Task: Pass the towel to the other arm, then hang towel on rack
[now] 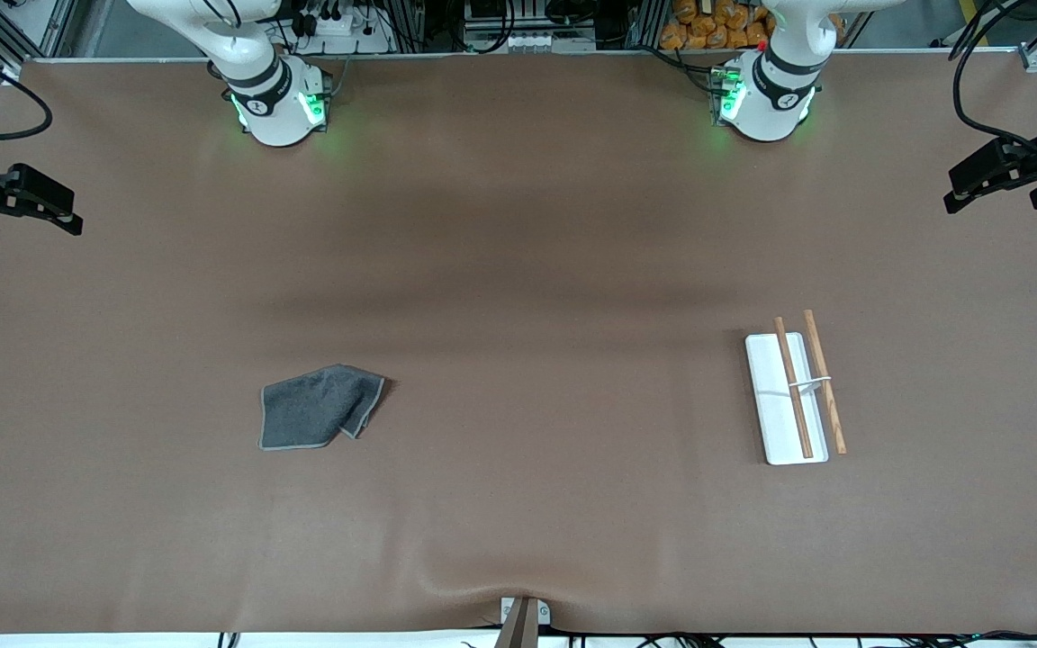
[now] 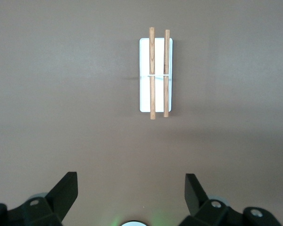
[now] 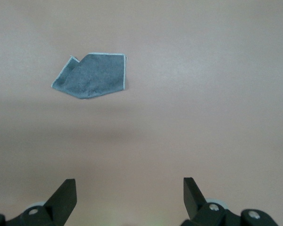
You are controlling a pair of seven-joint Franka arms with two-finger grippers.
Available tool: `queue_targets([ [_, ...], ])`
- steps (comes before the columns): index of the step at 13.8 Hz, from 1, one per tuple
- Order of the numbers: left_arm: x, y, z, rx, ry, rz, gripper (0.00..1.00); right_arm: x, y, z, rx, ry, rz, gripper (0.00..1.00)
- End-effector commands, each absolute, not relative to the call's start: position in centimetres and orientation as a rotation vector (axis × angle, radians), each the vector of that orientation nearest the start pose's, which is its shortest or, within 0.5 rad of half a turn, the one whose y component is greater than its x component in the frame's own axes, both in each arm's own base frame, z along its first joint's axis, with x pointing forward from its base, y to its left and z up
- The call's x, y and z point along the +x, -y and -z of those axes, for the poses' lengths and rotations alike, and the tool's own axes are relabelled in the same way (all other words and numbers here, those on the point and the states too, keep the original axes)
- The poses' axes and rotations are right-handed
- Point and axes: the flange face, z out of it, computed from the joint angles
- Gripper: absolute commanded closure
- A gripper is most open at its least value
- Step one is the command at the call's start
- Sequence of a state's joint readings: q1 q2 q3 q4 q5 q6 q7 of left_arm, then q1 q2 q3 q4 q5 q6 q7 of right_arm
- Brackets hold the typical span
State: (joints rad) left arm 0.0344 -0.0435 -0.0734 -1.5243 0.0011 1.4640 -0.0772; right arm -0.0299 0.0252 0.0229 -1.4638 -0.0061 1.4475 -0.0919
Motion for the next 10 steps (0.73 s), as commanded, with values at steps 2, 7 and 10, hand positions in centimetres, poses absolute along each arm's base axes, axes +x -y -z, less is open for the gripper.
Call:
queue_targets([
  [2, 54.1, 3.2, -65.1, -3.124, 0.043, -0.056, 0.00, 55.3, 1.0, -64.8, -3.137, 0.118, -0.065, 0.00],
  [7, 53.5, 2.2, -66.1, -3.152, 0.041, -0.035, 0.00, 56.9, 1.2, -62.0, -3.140, 0.117, -0.143, 0.00],
  [10, 53.5, 1.8, -66.2, -3.197, 0.078, -0.039, 0.00, 57.2, 1.1, -61.4, -3.131, 0.117, -0.159, 0.00],
])
